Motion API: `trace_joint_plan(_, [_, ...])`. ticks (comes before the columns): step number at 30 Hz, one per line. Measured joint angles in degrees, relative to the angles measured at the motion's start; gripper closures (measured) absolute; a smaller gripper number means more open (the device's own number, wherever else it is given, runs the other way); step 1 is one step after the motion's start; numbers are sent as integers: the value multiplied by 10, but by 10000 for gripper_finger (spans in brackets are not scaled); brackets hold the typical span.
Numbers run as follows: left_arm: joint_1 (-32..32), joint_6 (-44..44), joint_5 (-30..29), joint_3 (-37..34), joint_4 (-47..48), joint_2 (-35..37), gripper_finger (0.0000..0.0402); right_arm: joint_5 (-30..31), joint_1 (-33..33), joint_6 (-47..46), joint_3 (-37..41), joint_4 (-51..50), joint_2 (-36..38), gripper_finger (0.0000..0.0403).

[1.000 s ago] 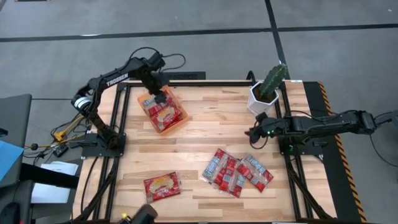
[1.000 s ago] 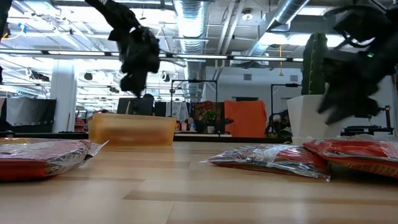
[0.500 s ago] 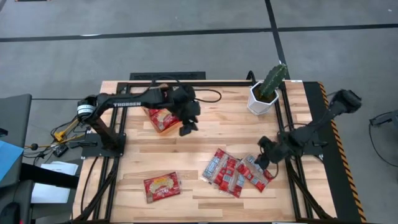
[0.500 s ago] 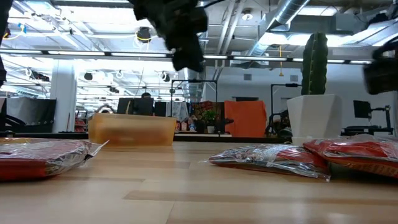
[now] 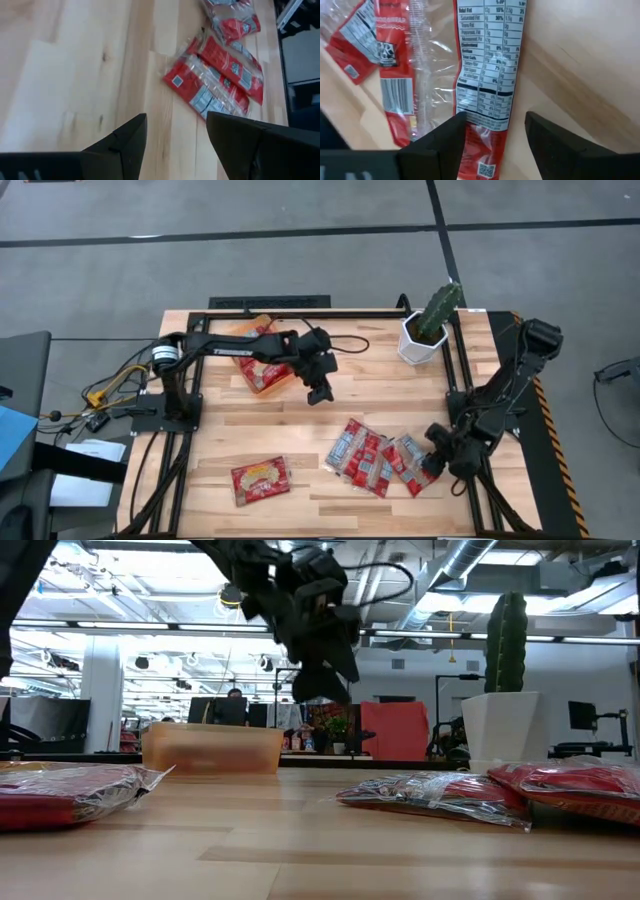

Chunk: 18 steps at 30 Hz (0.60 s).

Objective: Sort popcorn bags into baskets
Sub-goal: Put the red popcorn bag into the orange bin

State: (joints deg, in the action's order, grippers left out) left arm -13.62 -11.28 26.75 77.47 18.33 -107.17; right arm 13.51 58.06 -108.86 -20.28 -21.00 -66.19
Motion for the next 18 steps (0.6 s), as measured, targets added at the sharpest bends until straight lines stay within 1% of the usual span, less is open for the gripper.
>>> trace_joint_plan(4, [4, -6, 15, 0, -4, -26, 209, -13, -39, 52, -19, -12, -29, 168])
trace_joint_plan(8, [5, -10, 17, -1, -21, -40, 209, -26, -103, 122, -32, -47, -33, 168])
trace_joint_plan(10, [5, -10, 18, 2, -42, -46, 209, -34, -140, 159, -32, -47, -33, 168])
trace_joint_plan(12, [4, -14, 29, 0, -34, -47, 209, -25, -174, 201, -31, -41, -34, 168])
trace_joint_plan(14, [4, -7, 29, 1, -46, -54, 209, 0, -208, 243, -31, -27, -36, 168])
trace_joint_plan(16, [5, -6, 36, 0, -37, -56, 209, 26, -244, 280, -29, -9, -36, 168])
trace_joint_plan(18, [5, -4, 36, 1, -59, -63, 209, 51, -284, 320, -29, 12, -37, 168])
